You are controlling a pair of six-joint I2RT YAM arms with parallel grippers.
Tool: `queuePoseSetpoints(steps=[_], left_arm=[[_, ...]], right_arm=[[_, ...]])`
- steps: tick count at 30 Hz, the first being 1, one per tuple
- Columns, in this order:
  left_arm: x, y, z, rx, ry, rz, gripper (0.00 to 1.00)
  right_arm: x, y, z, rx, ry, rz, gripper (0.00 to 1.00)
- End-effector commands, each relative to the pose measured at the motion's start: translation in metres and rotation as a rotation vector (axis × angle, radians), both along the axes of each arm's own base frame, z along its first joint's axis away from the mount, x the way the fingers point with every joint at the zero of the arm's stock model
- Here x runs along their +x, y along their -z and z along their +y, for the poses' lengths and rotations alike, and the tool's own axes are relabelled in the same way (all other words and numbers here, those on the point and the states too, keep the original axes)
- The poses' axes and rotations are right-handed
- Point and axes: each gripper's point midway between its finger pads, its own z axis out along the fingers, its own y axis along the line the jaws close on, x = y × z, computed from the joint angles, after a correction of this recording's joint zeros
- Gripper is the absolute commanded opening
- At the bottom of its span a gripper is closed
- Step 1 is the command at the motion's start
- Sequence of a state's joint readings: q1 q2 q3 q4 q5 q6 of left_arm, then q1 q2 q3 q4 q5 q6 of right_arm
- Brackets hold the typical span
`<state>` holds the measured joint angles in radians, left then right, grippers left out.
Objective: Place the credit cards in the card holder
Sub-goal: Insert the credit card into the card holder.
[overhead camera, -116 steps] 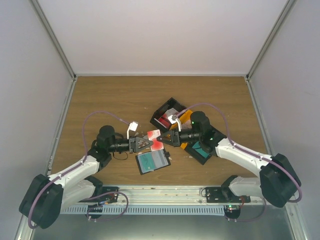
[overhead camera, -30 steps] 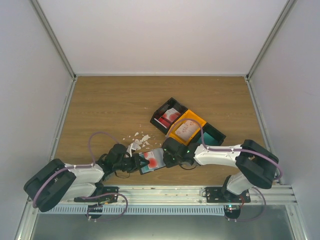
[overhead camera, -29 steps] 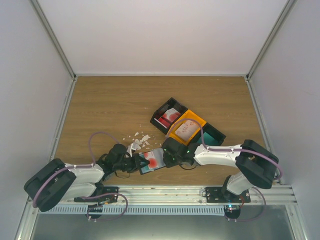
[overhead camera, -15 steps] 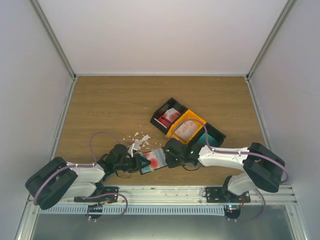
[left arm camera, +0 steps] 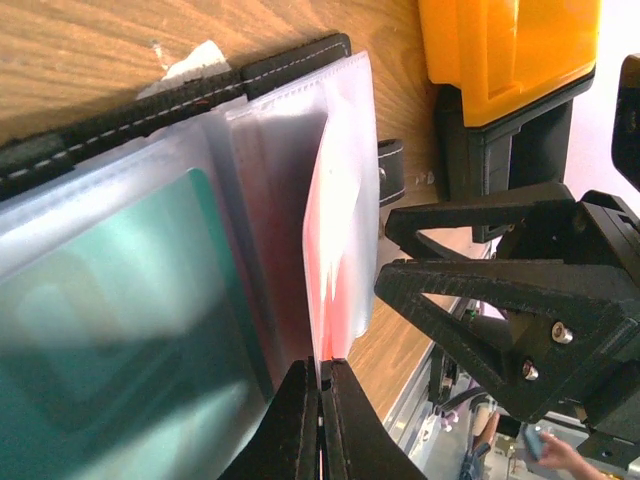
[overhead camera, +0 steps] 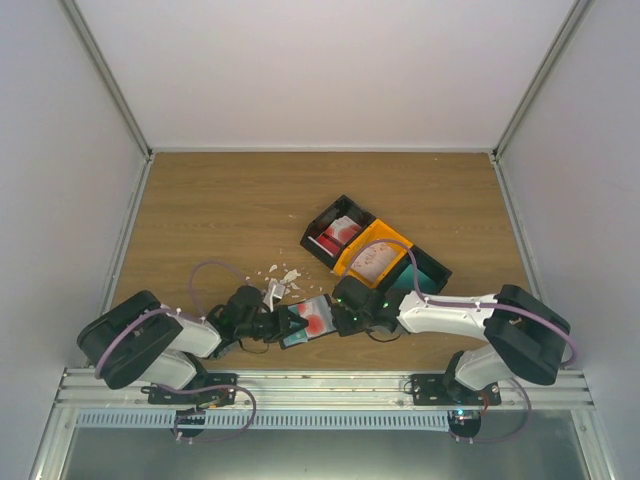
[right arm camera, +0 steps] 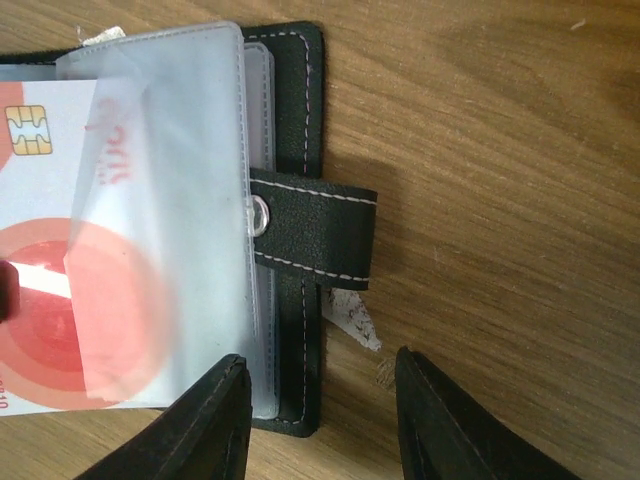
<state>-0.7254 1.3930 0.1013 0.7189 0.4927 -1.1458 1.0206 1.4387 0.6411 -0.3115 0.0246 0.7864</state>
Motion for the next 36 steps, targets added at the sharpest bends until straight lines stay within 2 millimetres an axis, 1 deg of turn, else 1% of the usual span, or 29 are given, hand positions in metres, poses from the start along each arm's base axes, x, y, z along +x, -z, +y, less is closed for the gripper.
queuePoseSetpoints(steps=[1, 5, 14, 19, 24, 27, 32, 36], left_arm=[[0.013, -0.01, -0.009, -0.023, -0.023, -0.06, 0.0], [0.016, -0.005, -0.008, 0.003, -0.041, -0.066, 0.0], [0.017, 0.003, -0.011, 0.022, -0.037, -0.045, 0.01], [0.015, 0.007, -0.018, 0.02, -0.007, -0.036, 0.04], [0.01, 0.014, -0.024, 0.027, 0.032, -0.01, 0.06], [0.008, 0.017, -0.026, 0.031, 0.042, 0.0, 0.07], [0.008, 0.018, -0.03, 0.034, 0.055, 0.004, 0.1], [0.009, 0.018, -0.032, 0.039, 0.06, 0.003, 0.1]], right_arm=[[-0.001, 0.008, -0.003, -0.001, 0.01, 0.016, 0.4], [-0.001, 0.011, -0.006, -0.011, 0.014, 0.022, 0.36], [-0.001, 0.013, -0.01, -0.023, 0.027, 0.023, 0.32], [-0.002, 0.013, -0.007, -0.008, 0.011, 0.028, 0.31], [0.002, 0.011, -0.006, -0.001, 0.011, 0.018, 0.28], [0.004, 0.01, -0.007, 0.004, 0.016, 0.015, 0.29], [0.002, 0.009, -0.002, 0.054, 0.0, 0.038, 0.35], [-0.001, 0.008, 0.007, 0.116, -0.034, 0.064, 0.37]])
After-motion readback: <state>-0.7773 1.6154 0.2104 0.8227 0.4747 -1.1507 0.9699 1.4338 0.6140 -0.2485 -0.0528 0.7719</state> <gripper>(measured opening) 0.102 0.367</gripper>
